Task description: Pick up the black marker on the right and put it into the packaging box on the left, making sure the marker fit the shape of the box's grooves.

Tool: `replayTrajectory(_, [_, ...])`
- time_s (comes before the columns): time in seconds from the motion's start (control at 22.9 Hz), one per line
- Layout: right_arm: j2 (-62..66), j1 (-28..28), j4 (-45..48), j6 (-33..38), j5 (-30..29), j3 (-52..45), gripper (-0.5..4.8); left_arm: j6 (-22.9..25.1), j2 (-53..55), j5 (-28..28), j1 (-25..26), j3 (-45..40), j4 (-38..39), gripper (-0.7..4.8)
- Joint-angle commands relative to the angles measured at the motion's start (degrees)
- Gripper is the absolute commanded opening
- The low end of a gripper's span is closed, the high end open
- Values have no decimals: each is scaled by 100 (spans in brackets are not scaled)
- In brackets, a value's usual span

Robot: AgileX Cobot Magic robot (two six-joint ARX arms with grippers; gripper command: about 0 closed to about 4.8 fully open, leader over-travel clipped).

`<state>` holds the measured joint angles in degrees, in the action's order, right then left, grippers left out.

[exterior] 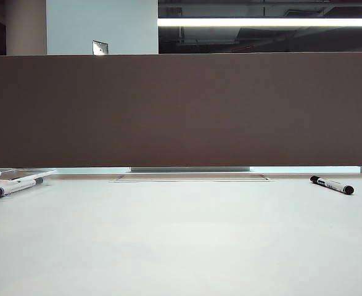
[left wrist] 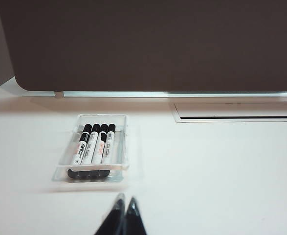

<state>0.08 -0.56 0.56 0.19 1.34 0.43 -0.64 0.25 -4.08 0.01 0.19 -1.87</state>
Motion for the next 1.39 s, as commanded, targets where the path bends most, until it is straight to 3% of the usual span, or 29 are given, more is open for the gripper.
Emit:
replayTrajectory(0.04, [-13,4,138,-17,7,-24,-1,46,9,-26,-9,-2,-44,-5])
replayTrajectory(0.31, [-13,35,149,-15,4,-13,-1,-4,9,-26,-9,0,-131,-5])
replayTrajectory(0.65, [166,33,72,15,293,831,-2,-664,37,-26,-11,758,-345,-6])
replayTrajectory(1.05, [2076,35,138,28,323,2356,-2,-686,181,-26,-11,1517,-341,-5])
replayTrajectory(1.22, [3097,35,251,26,321,3102,-1,-376,970,-26,-11,2006,-348,-5])
replayTrajectory(1.39, [3679,37,439,26,302,3491,-2,-365,1873,-24,-13,2428,-422,-6])
